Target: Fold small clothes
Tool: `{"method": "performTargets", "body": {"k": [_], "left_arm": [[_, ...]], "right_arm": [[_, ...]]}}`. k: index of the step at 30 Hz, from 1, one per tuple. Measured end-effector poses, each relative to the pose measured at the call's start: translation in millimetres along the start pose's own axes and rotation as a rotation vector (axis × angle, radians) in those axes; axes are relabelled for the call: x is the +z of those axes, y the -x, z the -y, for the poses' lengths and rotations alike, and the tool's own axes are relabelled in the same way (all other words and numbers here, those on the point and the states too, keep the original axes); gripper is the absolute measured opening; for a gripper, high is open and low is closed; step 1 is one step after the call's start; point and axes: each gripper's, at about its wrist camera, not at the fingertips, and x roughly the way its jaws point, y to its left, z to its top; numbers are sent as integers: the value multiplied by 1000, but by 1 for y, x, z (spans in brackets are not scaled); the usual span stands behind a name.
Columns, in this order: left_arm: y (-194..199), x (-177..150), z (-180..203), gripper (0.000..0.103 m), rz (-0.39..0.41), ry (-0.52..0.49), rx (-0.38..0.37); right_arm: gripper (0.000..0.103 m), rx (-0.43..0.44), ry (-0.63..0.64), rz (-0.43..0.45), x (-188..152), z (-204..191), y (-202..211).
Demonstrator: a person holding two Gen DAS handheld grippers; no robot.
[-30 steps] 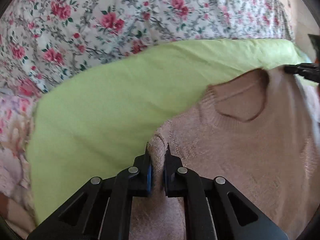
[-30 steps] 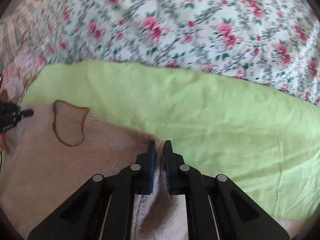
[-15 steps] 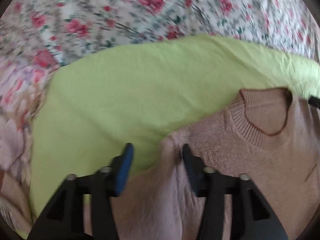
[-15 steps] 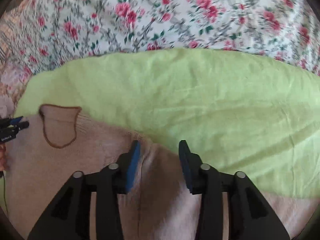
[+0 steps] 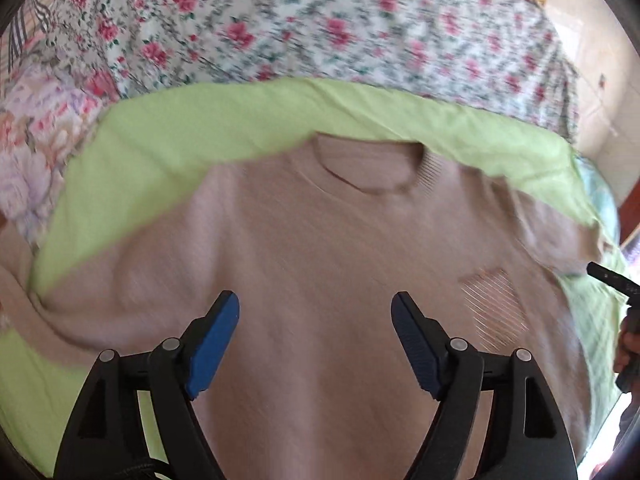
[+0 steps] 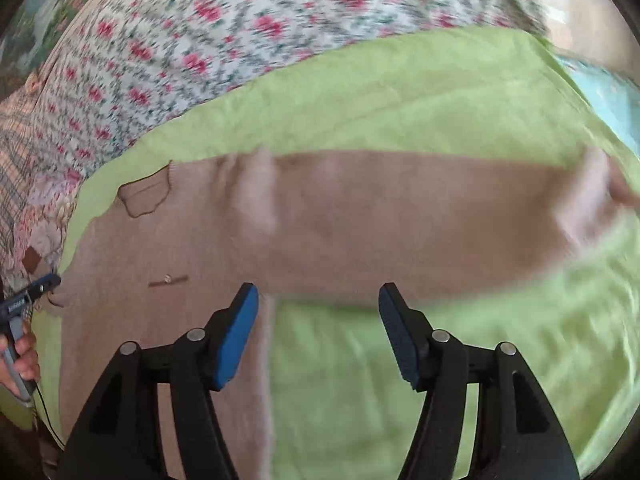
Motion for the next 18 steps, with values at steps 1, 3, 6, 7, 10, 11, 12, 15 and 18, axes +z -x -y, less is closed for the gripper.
{"method": "performTargets", "body": {"k": [1,3,6,7,10,11,12,15,18], "left_arm": [[3,-9,10,79,-11,0,-15],[5,-22,25,79,-25,-6,-33],[6,-36,45,80,-47,-22,-66],[5,-38,48,80,-48,-25,-68],[2,-43,57,80,-52,-32,-83],[0,-45,61,80,-62,-33,-93],[-2,-46,62,80,-67,-36,-97],[-6,-50,68,80,-73,-49,-97],[-13,-53,70,80,-91,-48,-101]], "right_arm": [[65,-18,-35,4,-8,18,11],[66,-49,-86,15,-16,46,25],[66,-98,-165,30,-18,86,41],[66,-106,-192,41,-18,98,46],[66,-118,-276,81,-14,131,57],[66,-116,-311,98,-11,143,59],[66,-120,-330,103,-8,149,60],[66,-125,-375,138,3,167,66],[66,-128,-399,162,15,181,64]]}}
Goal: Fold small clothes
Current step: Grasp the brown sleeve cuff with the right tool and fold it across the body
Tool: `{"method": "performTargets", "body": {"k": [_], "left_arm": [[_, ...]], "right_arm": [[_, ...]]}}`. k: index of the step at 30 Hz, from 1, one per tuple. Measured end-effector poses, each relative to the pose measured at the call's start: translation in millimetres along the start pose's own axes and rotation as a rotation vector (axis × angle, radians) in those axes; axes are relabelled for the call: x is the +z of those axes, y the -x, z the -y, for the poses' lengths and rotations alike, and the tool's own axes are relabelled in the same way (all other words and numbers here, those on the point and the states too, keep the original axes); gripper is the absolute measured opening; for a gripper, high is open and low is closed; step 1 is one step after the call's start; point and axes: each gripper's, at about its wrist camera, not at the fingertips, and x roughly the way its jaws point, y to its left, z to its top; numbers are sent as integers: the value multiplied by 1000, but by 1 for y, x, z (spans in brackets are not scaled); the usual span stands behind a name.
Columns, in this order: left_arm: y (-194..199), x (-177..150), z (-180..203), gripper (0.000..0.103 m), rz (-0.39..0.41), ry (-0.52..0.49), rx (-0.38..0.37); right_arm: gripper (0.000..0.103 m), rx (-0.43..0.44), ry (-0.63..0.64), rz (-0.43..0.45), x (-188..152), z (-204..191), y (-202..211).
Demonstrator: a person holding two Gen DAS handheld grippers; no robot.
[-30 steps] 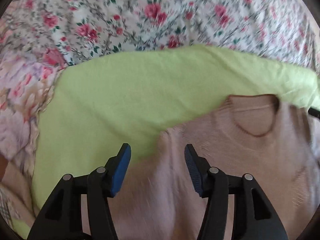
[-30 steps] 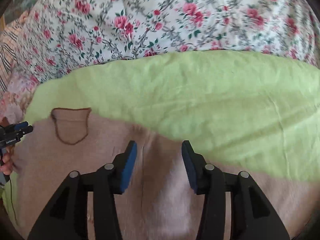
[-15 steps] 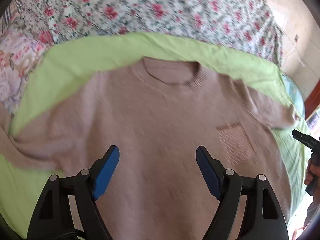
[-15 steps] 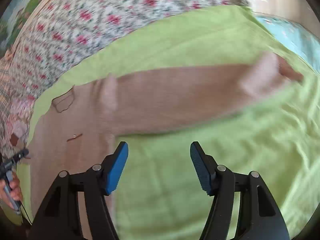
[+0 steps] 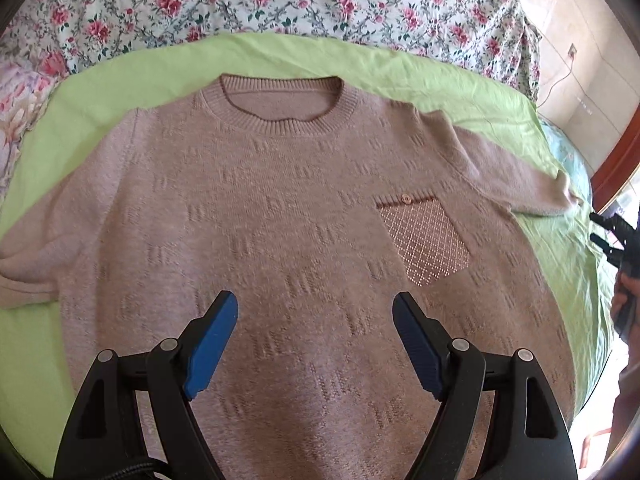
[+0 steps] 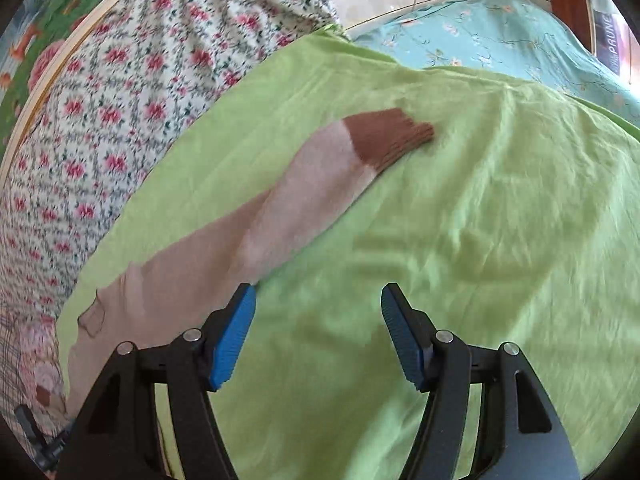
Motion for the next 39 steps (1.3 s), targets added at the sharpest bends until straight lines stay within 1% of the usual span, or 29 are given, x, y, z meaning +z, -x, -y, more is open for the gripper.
{"method": "performTargets", "body": {"k": [4,6,9,10,11,12,13,14,16,17,18,20,22,25,29,31,32,34,37,39], "left_arm": [[-10,-2,-3,80,-30,12,8],[-14,-2,-8,80,-42,22,9],[-21,-3,-13,80,-58,36,12],[-23,-4,-14,80,-64,39,15],[-25,-4,-15,80,-70,42,18],[-27,-5,-16,80,-75,44,21],[-27,-5,-18,80,-77,46,22],[-28,-6,-19,80,-77,49,21],[-28,-6,-21,80,-75,56,17],[-27,-6,-23,80,-73,61,14],[-27,-6,-23,80,-65,67,23],[-24,-7,-25,80,-59,75,11],[-21,-8,-26,80,-53,84,3],[-16,-12,-30,80,-41,95,-5],[-5,-19,-44,80,-21,135,-21],[-3,-21,-52,80,-13,159,-34],[-2,-24,-57,80,-11,175,-45],[-1,-27,-63,80,-8,197,-56],[2,-32,-75,80,4,223,-73],[2,-32,-81,80,12,238,-88]], "right_arm": [[66,3,-50,30,21,12,-15],[66,31,-119,43,36,27,-28],[66,33,-216,70,56,49,-46],[55,32,-230,75,62,54,-51],[31,14,-232,70,68,56,-57],[18,0,-232,61,71,56,-60],[8,5,-230,58,73,53,-61],[8,17,-202,66,73,44,-58],[8,34,-98,74,70,14,-50],[8,58,-30,70,65,-10,-45],[8,82,10,70,59,-27,-41],[8,163,101,47,42,-74,-34],[8,256,142,16,23,-112,-31],[8,421,178,-65,-14,-178,-37],[8,598,214,-212,-70,-267,-57],[8,644,250,-265,-96,-303,-65],[8,671,271,-304,-115,-327,-71],[8,702,304,-359,-142,-355,-80],[8,718,357,-452,-187,-397,-102],[8,713,386,-504,-210,-414,-118]]}}
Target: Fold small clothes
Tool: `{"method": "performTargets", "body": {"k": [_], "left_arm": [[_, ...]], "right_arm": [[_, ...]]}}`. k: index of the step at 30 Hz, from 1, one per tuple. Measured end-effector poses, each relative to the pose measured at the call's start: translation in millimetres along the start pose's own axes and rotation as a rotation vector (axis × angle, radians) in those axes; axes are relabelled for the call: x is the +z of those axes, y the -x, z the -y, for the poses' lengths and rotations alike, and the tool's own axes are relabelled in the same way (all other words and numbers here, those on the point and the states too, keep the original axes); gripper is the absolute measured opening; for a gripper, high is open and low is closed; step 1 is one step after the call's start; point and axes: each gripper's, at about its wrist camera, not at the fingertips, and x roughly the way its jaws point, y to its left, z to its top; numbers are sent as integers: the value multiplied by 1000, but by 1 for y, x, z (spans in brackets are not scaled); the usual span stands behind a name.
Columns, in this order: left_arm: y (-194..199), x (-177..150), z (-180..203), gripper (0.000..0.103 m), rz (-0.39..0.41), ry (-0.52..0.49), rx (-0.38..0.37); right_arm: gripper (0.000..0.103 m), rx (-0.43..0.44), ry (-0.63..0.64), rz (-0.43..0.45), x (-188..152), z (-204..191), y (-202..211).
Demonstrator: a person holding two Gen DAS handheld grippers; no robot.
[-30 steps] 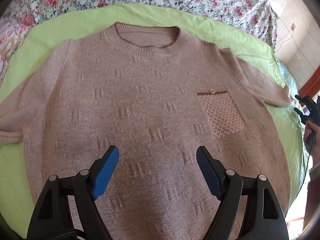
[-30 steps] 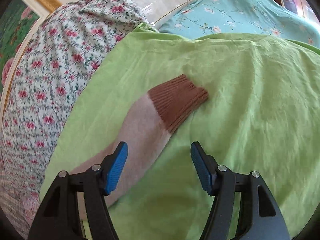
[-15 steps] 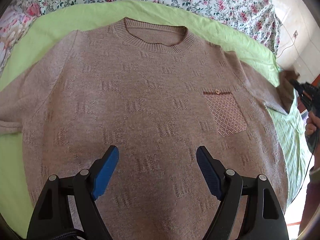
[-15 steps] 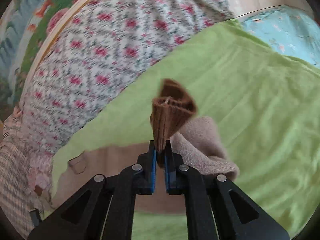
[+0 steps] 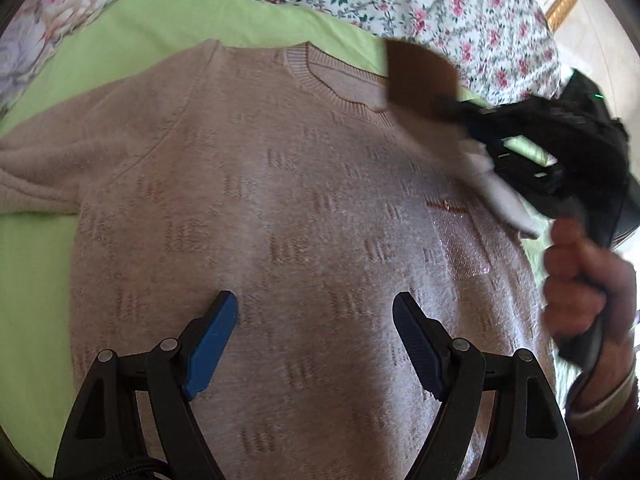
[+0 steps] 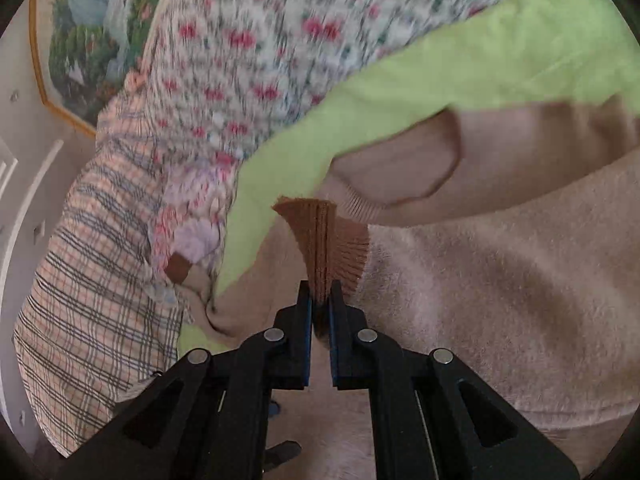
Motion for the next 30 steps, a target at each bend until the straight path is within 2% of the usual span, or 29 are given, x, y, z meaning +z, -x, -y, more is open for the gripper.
{"method": "performTargets", "body": {"k": [5,6,7,8,9,13,16,18,19,20,21,22,26,27,30], "left_arm": [[-9,10,-8,81,-3,26,-39],[-12,13,-8,81,-5,27,-50],[-17,19,-7,82,-8,27,-62],[-20,22,-6,83,-7,27,-69],[-24,27,-6,83,-6,27,-76],[-45,52,-3,87,-9,49,-112],[-59,70,-2,85,0,69,-117],[-67,79,4,69,22,58,-104],[-69,80,7,42,29,38,-97],[-73,82,11,11,22,12,-91],[-74,83,14,5,11,-4,-92],[-72,84,17,7,19,-22,-82],[-21,80,12,7,190,-82,-4],[-15,78,3,7,205,-77,13],[-25,80,-25,7,154,-35,19]], "right_arm": [[14,-4,-18,-124,-15,8,-39],[19,1,-26,-131,-18,11,-38],[29,13,-35,-125,-20,13,-35],[37,22,-42,-109,-21,16,-28],[38,20,-44,-86,-21,19,-17],[39,-14,-52,32,-22,29,34],[39,-60,-71,106,-29,36,69],[39,-89,-91,146,-32,45,91],[39,-102,-99,164,-34,48,99],[39,-115,-103,183,-35,52,108],[39,-136,-110,201,-36,56,116],[39,-156,-115,214,-37,60,124],[39,-259,-124,261,-36,83,153],[39,-278,-130,269,-37,87,157],[39,-316,-168,280,-33,109,165]]}}
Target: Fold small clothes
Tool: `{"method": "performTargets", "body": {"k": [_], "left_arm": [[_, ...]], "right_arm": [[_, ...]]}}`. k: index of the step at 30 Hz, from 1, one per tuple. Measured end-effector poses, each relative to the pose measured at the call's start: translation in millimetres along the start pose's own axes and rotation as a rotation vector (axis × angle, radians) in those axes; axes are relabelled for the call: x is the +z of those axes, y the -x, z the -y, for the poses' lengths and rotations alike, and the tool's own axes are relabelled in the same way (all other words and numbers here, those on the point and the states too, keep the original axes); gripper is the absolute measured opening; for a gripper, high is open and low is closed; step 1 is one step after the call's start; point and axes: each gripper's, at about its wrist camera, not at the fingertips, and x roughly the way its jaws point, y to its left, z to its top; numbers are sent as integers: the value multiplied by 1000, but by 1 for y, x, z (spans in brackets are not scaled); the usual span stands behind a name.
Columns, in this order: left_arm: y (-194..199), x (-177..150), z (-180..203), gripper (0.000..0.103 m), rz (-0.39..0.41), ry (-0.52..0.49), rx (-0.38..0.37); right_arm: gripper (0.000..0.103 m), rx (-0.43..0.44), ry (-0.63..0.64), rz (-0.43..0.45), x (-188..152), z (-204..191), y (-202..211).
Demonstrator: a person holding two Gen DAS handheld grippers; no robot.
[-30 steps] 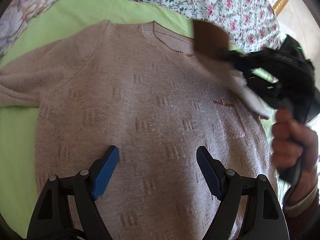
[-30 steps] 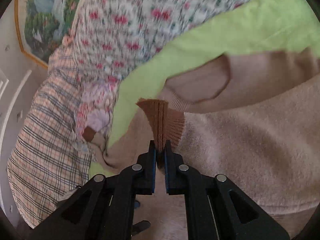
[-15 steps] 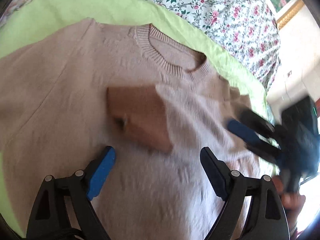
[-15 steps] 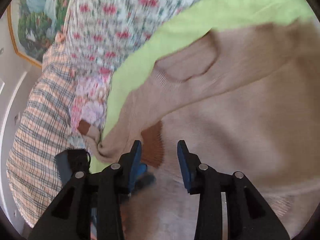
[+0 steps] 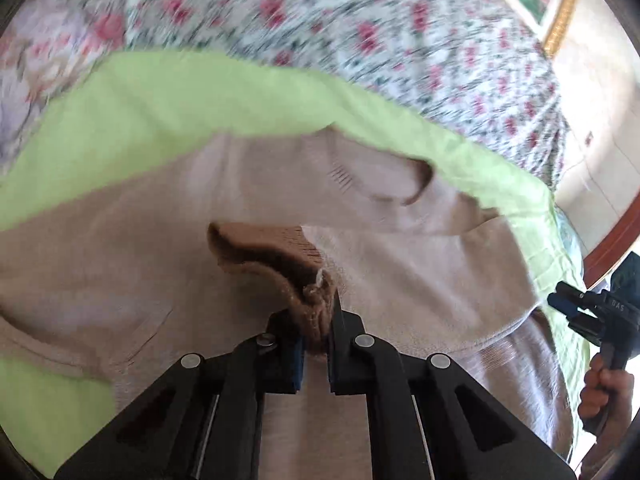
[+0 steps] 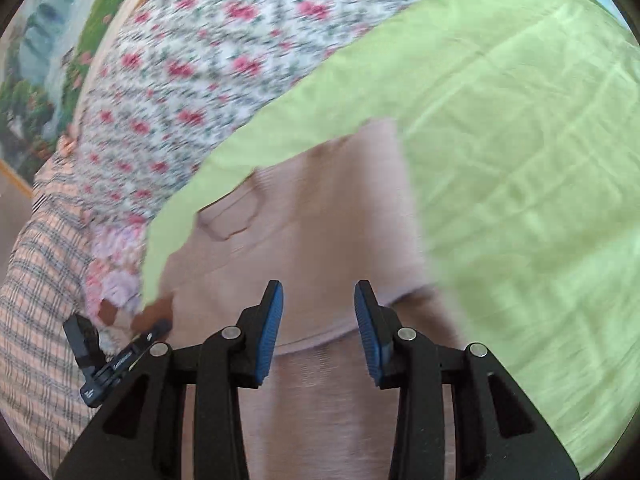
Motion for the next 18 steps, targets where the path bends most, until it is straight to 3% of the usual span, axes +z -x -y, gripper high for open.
{"method": "performTargets", "body": {"k": [6,10,11,13,16,18], "left_arm": [[4,-9,-11,7,1,30,2],[-1,-16,-10,7,-27,17,15],[-2,-16,-8,7,-29,12,18],[1,-17,-6,7,-29,1,20],[5,-16,0,7,-22,-18,-6],[-2,-16,5,7,-39,-36,7]], "right_arm": [[42,-73,32,-25,26,17,-25],[44,-107,96,-99,34,13,-57],[38,-105,121,-131,34,11,-66],[10,-126,161,-122,38,9,-65],[9,-152,169,-72,45,18,-52],[9,-165,155,-99,44,27,-58]]}}
